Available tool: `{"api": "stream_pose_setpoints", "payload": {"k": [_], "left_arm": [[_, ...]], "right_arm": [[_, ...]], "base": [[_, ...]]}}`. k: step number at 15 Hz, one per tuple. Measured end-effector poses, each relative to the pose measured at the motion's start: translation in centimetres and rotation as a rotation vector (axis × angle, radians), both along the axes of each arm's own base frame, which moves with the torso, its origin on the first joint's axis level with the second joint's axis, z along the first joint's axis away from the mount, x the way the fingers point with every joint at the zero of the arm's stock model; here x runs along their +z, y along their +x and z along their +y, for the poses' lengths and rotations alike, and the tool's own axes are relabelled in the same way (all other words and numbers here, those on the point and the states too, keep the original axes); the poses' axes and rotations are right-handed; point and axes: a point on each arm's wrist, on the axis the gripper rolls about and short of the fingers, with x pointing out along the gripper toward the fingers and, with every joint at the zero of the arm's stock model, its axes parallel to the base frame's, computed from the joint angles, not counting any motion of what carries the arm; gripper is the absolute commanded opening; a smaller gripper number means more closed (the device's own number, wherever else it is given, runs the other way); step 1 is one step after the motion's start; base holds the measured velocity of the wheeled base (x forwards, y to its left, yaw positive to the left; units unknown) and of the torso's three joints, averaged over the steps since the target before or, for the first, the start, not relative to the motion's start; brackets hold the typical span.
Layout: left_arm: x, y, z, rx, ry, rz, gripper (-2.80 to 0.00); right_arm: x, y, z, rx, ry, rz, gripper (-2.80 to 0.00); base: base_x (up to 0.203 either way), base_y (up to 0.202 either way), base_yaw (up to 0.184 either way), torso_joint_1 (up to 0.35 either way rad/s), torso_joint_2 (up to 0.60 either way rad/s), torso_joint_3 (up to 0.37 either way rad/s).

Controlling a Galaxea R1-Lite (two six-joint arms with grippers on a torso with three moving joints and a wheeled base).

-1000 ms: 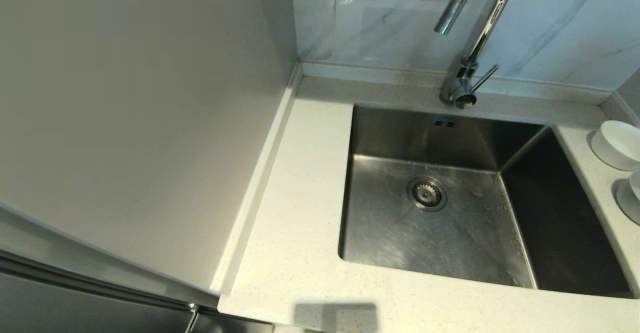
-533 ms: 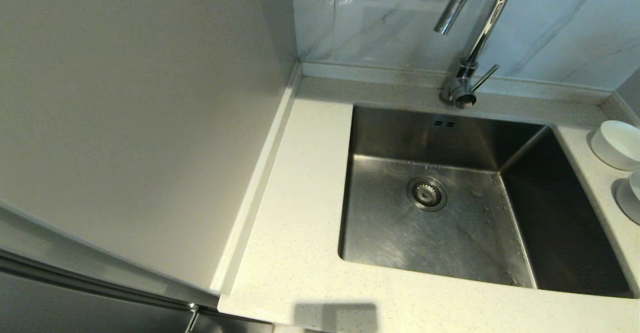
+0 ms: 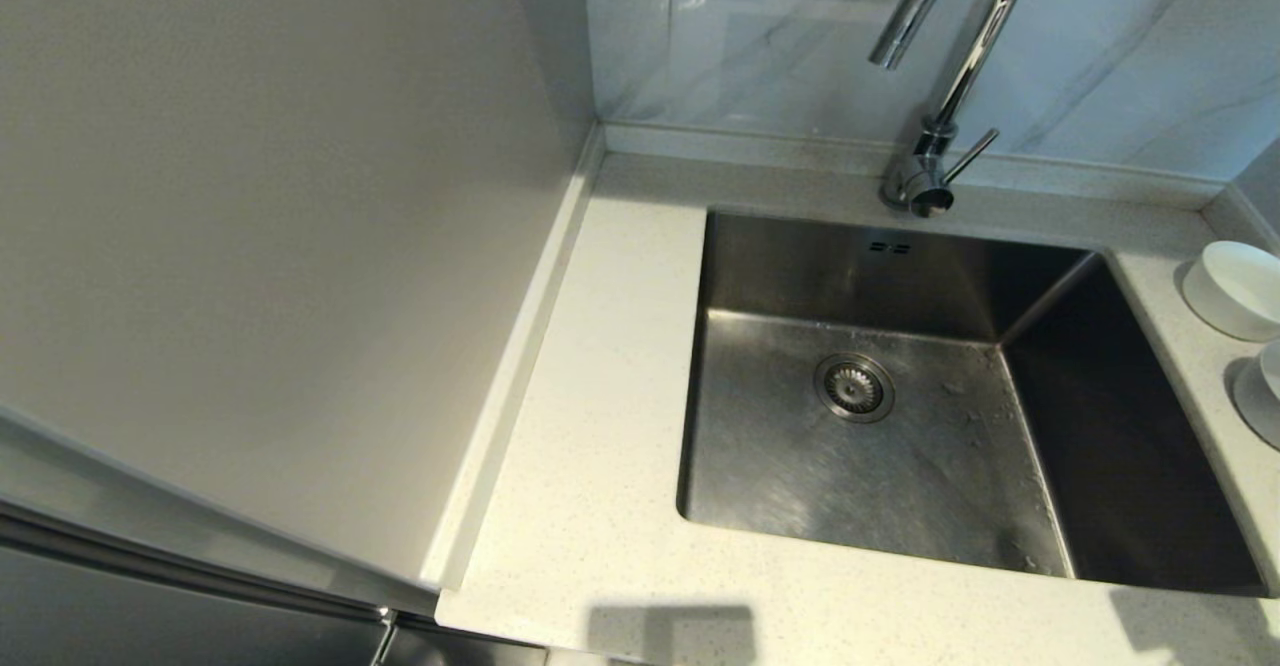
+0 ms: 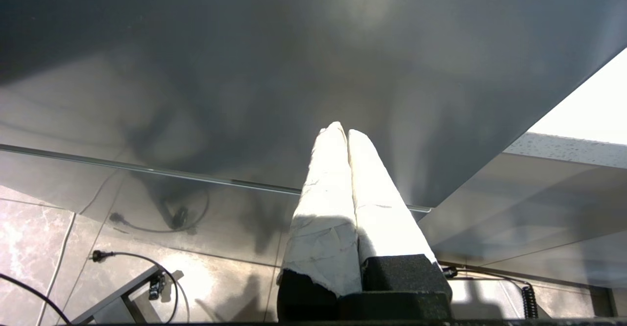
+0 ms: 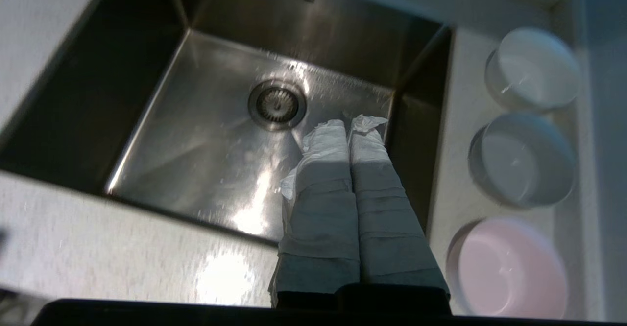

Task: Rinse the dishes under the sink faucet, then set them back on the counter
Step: Put a bowl into the sink

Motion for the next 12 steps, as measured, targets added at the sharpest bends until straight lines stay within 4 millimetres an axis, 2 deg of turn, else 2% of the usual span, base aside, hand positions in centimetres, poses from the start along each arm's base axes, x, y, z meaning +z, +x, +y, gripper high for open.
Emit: {"api": "stream_pose_setpoints", "payload": {"k": [2,4,8,12], "left_arm": [[0.0,0.0,0.0,0.000,0.000,0.000,-2.80],[0.0,0.0,0.0,0.000,0.000,0.000,-2.80],[0.0,0.0,0.0,0.000,0.000,0.000,-2.80],[0.0,0.0,0.0,0.000,0.000,0.000,-2.80]], "right_arm": [[4.5,2.9,-0.2,-0.035,-0.001,0.033,-2.80],[7.2,6.5,-0.6,-0.072,-0.001,0.105,-2.80],[8.5,12.8,-1.8,-0.124,-0.024,0.204,-2.80],[8.4,17.9,-5.0,-0.213,-0.129,0.270,-2.80]], "base": [[0.000,0.000,0.000,0.000,0.00,0.000],[0.000,0.000,0.000,0.000,0.00,0.000],[0.000,0.000,0.000,0.000,0.00,0.000],[0.000,0.000,0.000,0.000,0.00,0.000]]}}
